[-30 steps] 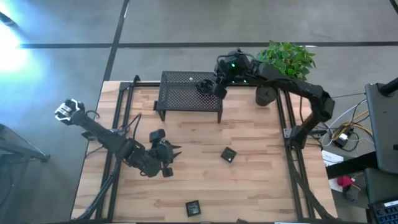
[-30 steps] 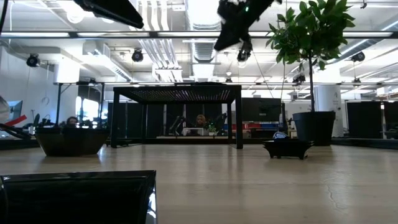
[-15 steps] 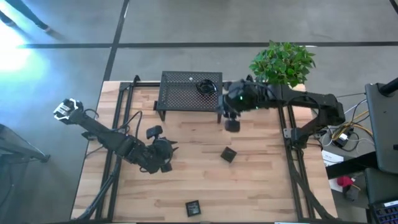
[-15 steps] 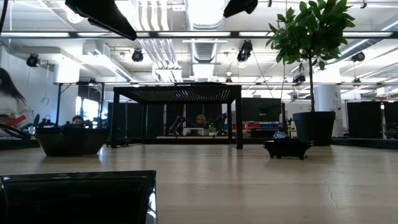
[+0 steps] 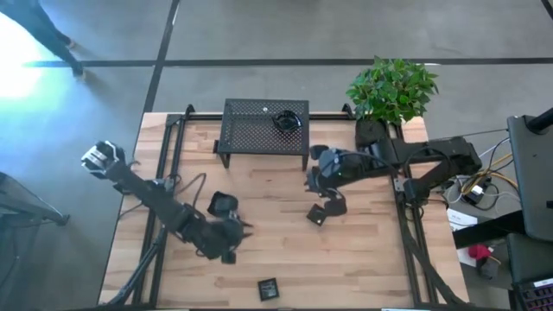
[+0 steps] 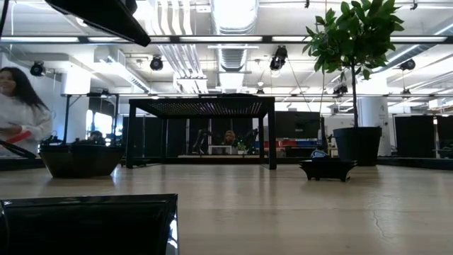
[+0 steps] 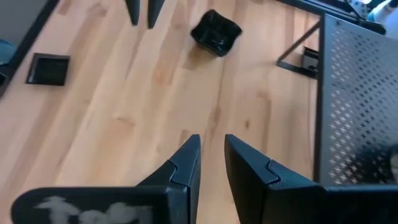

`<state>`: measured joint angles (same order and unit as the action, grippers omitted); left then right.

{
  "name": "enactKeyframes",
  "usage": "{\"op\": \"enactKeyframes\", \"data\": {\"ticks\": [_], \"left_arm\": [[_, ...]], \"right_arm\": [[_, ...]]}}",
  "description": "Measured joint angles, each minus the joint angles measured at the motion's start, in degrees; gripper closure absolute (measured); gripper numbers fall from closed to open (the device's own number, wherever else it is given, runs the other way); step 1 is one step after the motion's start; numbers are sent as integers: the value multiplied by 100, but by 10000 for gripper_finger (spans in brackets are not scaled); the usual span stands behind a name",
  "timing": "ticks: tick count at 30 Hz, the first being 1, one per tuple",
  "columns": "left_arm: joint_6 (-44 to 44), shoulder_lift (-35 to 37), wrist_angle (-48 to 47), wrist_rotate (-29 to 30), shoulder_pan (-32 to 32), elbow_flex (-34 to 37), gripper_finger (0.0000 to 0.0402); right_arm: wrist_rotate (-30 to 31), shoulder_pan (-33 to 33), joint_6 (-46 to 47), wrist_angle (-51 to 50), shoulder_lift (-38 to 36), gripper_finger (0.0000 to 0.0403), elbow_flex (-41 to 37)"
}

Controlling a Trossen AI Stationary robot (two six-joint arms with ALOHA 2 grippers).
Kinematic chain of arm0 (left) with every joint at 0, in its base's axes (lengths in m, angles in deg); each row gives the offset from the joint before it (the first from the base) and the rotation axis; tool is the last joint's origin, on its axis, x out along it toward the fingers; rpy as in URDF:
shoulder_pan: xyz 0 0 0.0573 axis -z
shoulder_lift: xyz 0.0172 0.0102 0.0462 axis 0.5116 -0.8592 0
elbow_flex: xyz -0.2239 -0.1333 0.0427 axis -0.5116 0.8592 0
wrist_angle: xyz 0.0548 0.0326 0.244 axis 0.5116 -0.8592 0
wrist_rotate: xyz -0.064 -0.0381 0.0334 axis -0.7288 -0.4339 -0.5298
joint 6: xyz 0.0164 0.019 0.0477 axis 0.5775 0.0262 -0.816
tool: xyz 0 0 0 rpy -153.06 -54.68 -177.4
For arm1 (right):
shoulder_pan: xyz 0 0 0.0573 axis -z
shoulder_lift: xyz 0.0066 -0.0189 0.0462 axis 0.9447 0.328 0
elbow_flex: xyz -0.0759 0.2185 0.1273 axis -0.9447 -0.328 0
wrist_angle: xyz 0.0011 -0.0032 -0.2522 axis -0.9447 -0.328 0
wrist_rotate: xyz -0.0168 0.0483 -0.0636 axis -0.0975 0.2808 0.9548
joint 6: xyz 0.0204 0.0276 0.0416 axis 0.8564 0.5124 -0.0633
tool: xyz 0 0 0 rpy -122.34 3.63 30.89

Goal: Pick & Place Mini shaped plates
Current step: Stack the black square plate on top of the other black square plate

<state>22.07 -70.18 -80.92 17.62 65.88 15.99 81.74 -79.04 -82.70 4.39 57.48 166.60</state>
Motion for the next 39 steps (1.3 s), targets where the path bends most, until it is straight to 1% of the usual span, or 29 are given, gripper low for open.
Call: {"op": "enactKeyframes", "data": {"ticks": [2,4,7,9,12,17,22,29,39], "left_arm": [[-69,-240,279,-13,96,-14,312],[-67,-491,354,-55,164,-74,312],[16,-848,505,-189,240,-181,312],[32,-1088,776,-323,265,-230,312],[87,-1436,1217,-718,273,-260,312],[415,-1918,1923,-1510,287,-337,312],[860,-2327,2268,-1983,300,-367,312],[1271,-2789,2795,-2259,298,-367,312],[1617,-2893,2878,-2295,287,-346,312]], "right_arm": [[0,-95,85,-4,-3,334,0],[0,-178,191,-24,-6,333,-7],[0,-289,354,-31,-7,333,-53],[1,-368,442,-44,-7,334,-66],[-2,-469,474,-42,-7,335,-66],[0,-603,558,-47,-7,333,-66],[0,-719,569,-97,-7,337,-66],[3,-734,559,-143,-7,334,-68],[2,-734,470,-150,-7,339,-68]]}}
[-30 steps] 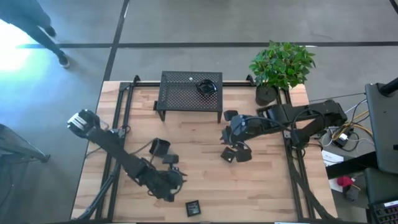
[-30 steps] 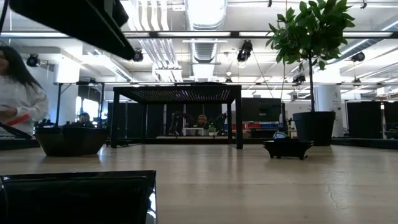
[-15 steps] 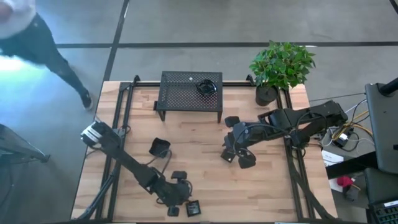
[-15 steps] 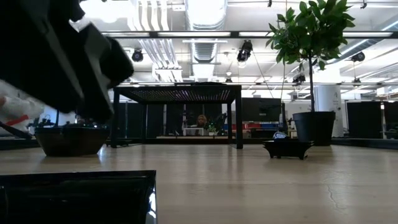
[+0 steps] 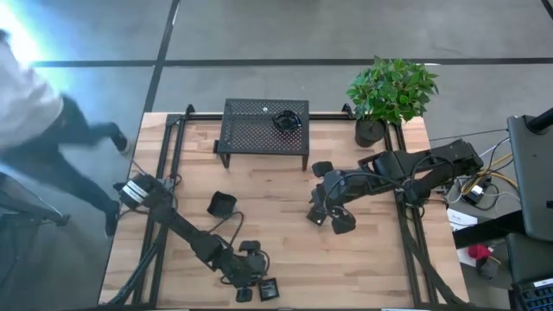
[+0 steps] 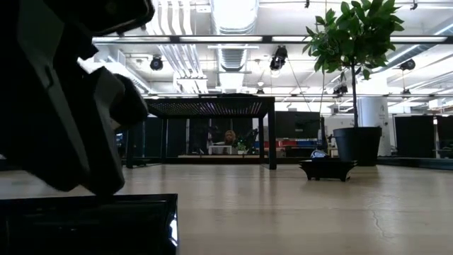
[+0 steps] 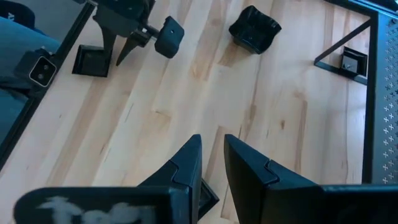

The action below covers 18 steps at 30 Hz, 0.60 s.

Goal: Pick & Place Mini shaped plates
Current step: Stack the black square plate on top of the other black square plate

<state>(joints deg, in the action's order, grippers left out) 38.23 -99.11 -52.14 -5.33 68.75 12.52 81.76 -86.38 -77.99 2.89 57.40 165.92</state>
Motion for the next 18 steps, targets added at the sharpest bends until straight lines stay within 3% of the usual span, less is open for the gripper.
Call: {"op": "enactKeyframes", "data": {"ticks": [18], "left_arm": [[746,-7,-5,-63,2,60,312]], "right_arm": [[1,0,-23,-21,0,337,0]]}}
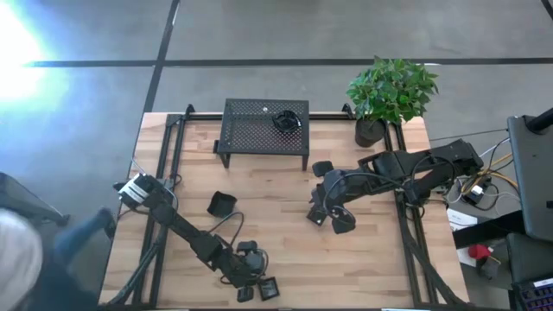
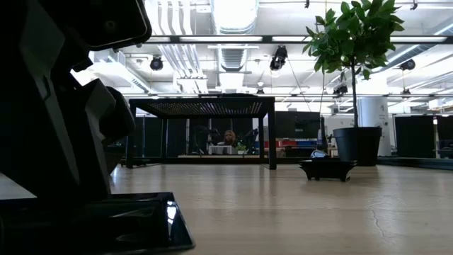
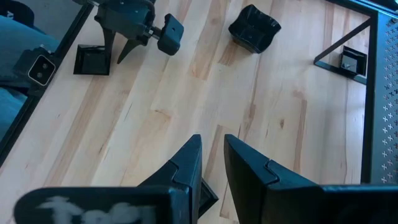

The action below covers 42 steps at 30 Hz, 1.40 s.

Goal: Pick & Place Mini shaped plates
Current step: Stack the black square plate on top of the other black square plate

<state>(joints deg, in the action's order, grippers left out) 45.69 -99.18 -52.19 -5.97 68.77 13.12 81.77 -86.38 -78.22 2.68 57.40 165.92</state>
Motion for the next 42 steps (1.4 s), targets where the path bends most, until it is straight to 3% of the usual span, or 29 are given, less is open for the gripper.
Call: {"op": "enactKeyframes", "data": {"ticks": [10,17,21,25,30,38,42], "left_arm": [[106,-11,51,20,13,2,312],[276,-506,946,-156,31,7,312],[253,-514,963,-190,31,4,313],[220,-479,854,-151,33,2,335],[81,-467,817,-140,35,-2,392],[-72,-274,603,-126,44,4,400],[-195,129,126,186,46,7,401]], "right_arm": [[0,0,0,0,0,340,0],[2,0,0,-24,0,340,0],[2,0,0,-34,0,340,0],[2,0,1,-49,0,343,0],[2,0,2,-79,0,344,0],[7,-7,-2,-109,0,344,0],[20,-58,-134,-107,0,344,0]]}}
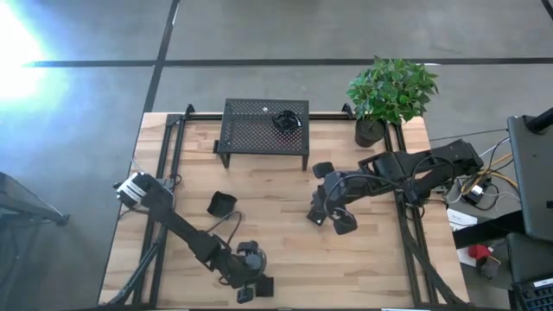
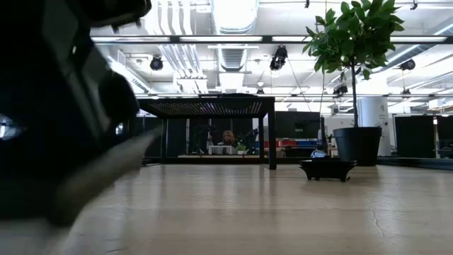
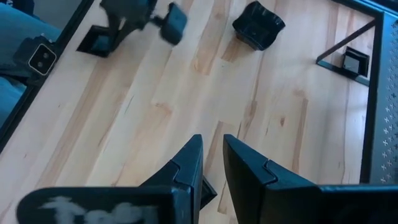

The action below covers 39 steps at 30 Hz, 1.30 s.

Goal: Pick & Place Mini shaped plates
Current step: Stack the black square plate on top of the other black square plate

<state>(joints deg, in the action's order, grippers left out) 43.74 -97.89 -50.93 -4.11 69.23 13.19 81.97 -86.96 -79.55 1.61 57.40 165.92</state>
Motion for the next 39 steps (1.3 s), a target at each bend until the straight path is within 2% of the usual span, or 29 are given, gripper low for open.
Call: {"op": "enactKeyframes", "data": {"ticks": [4,10,16,24,30,32,39], "left_arm": [[-96,500,-560,532,-2,0,401],[-562,1308,-1179,1669,-4,0,401],[-1314,1965,-1550,2763,-33,0,401],[-2319,2190,-1499,4160,-198,0,401],[-2902,2151,-1274,4630,-383,0,401],[-3131,2151,-1102,4829,-407,0,401],[-4105,2153,-406,5562,-415,0,401]], "right_arm": [[26,-131,-141,0,0,344,0],[37,-390,-420,4,0,344,0],[13,-457,88,11,2,344,0],[39,-455,333,332,7,342,-11],[43,-451,173,458,184,305,-55],[300,-451,62,551,325,290,-57],[1986,-440,88,1161,872,269,-60]]}}
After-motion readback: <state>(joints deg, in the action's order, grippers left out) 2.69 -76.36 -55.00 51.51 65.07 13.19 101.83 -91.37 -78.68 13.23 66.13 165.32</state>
